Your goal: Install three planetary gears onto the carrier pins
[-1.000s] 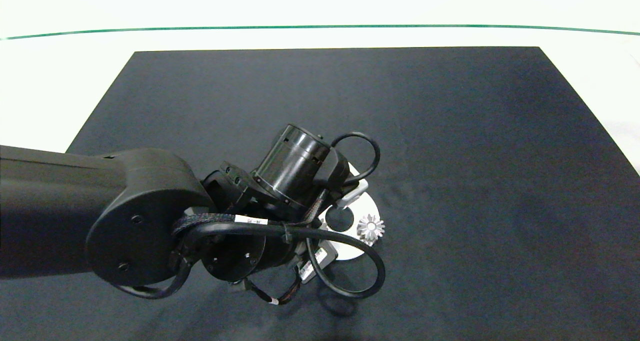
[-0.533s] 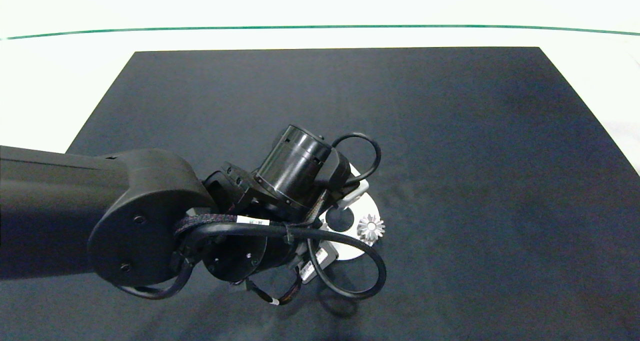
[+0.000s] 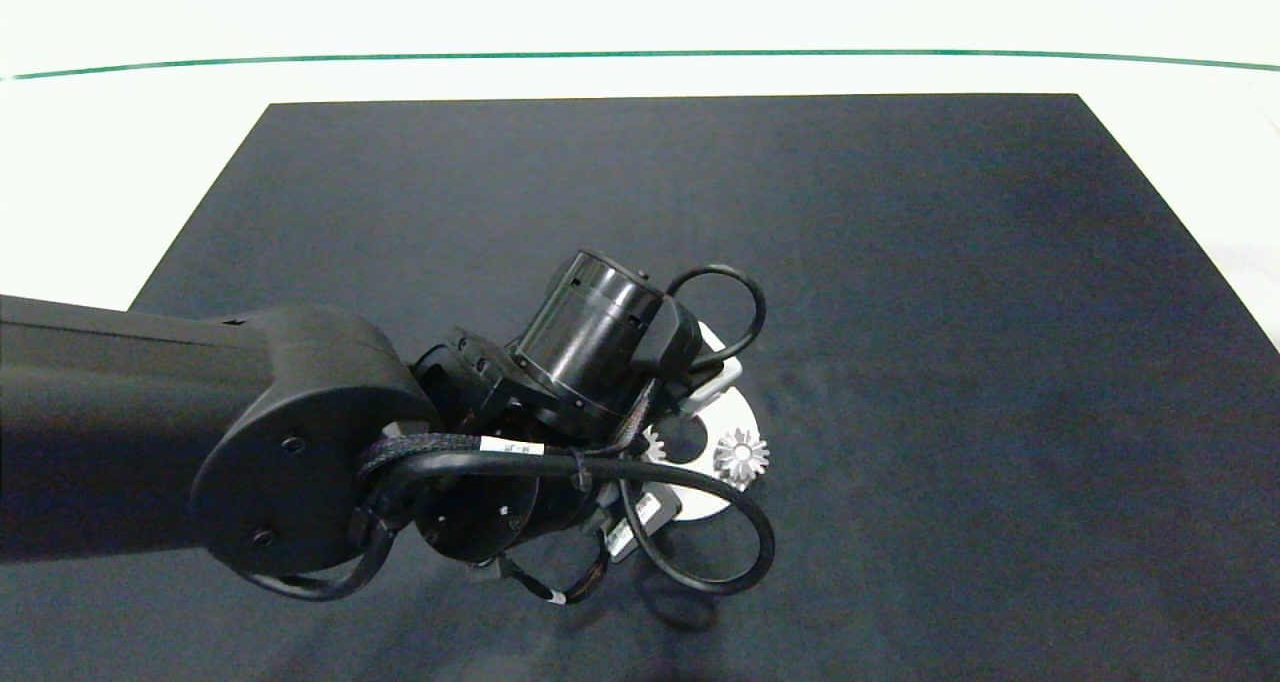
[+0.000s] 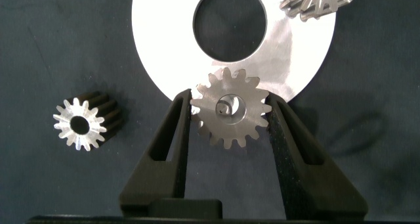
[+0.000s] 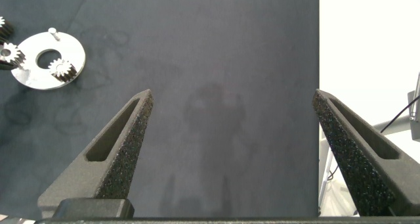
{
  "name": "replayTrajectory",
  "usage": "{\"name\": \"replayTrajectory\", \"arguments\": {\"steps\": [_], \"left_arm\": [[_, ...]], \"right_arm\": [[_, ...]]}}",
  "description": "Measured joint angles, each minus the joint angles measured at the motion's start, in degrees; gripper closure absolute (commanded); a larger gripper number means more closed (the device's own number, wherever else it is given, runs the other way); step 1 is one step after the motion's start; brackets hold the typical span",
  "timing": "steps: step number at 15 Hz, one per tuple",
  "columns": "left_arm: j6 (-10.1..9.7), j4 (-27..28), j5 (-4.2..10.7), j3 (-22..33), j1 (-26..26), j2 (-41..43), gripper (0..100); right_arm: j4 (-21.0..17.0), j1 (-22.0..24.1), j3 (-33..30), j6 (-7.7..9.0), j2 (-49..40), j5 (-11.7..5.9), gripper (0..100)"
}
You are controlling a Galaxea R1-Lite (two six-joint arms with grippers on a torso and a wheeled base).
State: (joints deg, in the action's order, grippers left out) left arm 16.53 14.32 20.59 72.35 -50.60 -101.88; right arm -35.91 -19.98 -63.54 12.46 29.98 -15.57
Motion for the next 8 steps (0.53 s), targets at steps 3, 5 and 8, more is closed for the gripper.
{"name": "replayTrajectory", "arguments": {"steps": [3,5,8], "left_arm": [[-0.02,0.3,0.02,-0.5,1.1,0.3,75],[0.00,0.2,0.02,-0.7,1.2,0.5,75],[0.06,0.3,0.02,-0.8,1.1,0.6,75]], "right_arm": [[0.0,0.0,0.0,0.00,0.0,0.00,0],[0.0,0.0,0.0,0.02,-0.1,0.00,0],[0.0,0.0,-0.1,0.02,-0.2,0.00,0]]}}
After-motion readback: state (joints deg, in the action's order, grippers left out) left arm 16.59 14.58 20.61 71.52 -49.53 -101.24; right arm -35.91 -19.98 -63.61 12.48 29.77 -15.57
